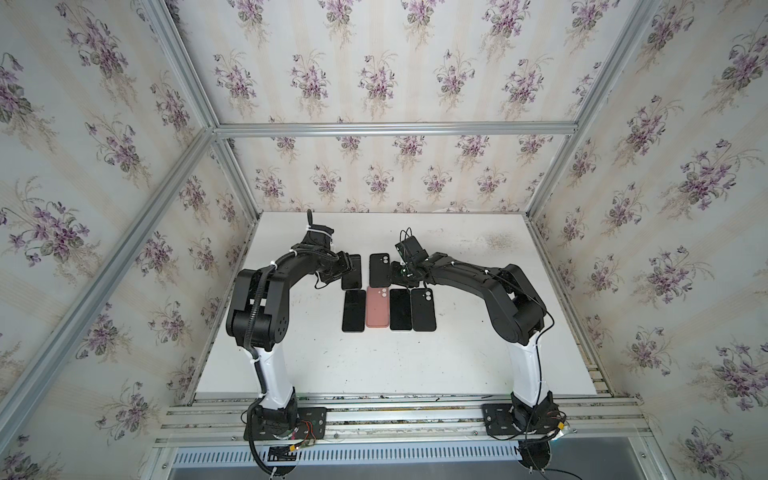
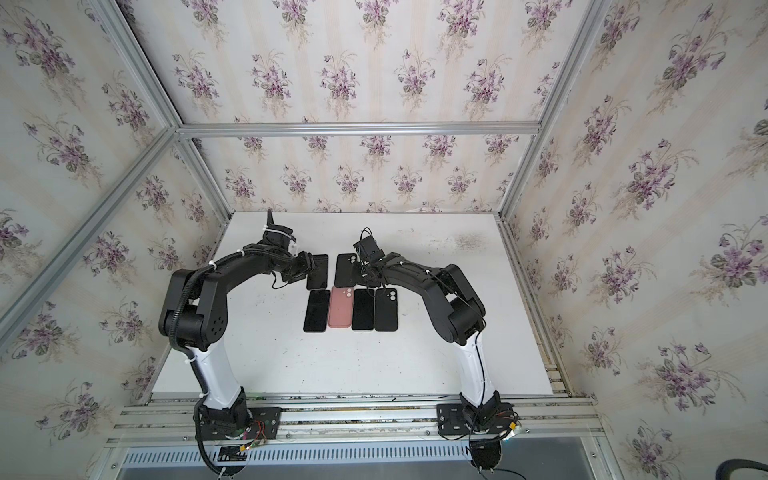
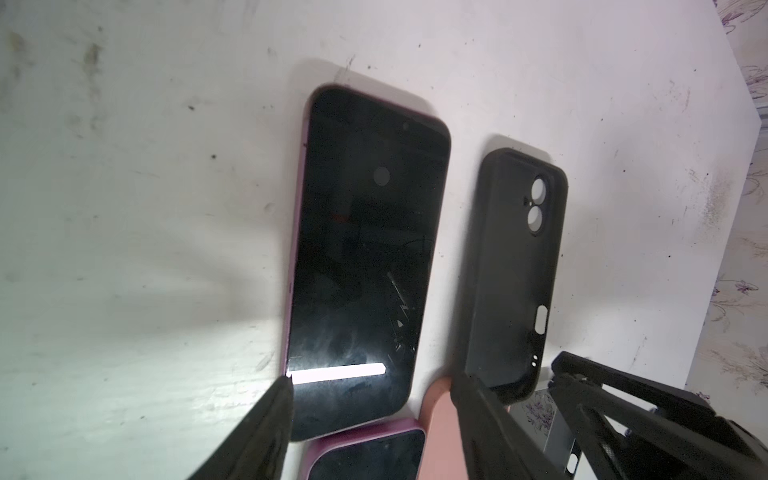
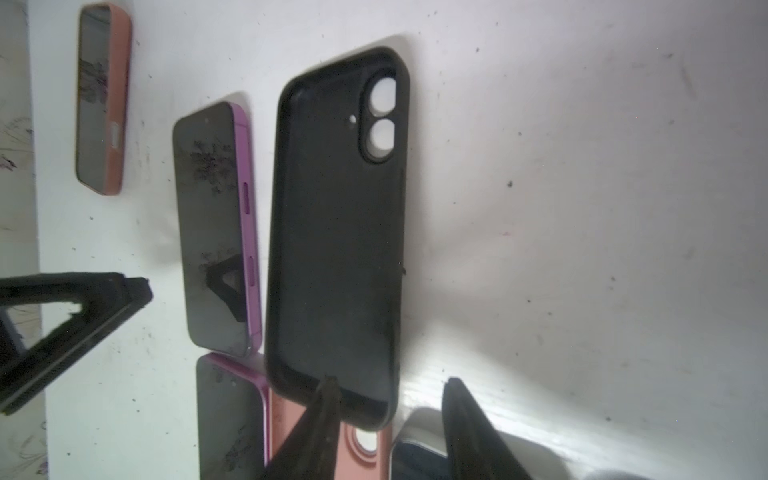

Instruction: Take the phone out of the phone case

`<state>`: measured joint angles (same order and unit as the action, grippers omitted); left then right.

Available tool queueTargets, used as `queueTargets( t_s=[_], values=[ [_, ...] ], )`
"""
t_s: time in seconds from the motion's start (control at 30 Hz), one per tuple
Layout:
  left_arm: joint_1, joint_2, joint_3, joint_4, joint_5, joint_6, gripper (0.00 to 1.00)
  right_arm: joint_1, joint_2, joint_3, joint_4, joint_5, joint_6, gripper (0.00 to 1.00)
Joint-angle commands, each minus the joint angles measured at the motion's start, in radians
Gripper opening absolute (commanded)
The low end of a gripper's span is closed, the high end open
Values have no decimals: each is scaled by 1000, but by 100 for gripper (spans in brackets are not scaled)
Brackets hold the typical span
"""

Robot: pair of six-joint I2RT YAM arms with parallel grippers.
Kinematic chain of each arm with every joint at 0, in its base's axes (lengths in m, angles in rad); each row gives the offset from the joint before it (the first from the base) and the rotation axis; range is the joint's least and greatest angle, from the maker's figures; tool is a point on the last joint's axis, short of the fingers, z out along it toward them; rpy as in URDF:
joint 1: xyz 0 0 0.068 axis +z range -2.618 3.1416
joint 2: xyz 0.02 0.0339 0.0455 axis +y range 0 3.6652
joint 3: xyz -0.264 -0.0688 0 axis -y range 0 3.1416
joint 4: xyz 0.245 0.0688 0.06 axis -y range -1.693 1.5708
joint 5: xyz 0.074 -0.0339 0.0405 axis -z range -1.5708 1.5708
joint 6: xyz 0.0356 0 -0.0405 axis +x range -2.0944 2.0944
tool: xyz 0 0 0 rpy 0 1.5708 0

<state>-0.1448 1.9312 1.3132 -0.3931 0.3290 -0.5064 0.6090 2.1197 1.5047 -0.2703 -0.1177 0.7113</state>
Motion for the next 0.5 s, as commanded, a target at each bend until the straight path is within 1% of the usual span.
queueTargets(
  t_s=[0.0,0.2,0.3,0.47],
  values=[
    [-1,6,-3,30,30,16,65,1,26,36,-13,-1,-45,39],
    [-1,27,10,32,37,21,64,1,66,84,3,-6,-46,30],
    [-1,37,15,31,42,24,64,1,87,115,-5,-2,-39,24],
    [-1,40,25,33,45,27,64,1,110,146,-4,23,-29,19]
  ],
)
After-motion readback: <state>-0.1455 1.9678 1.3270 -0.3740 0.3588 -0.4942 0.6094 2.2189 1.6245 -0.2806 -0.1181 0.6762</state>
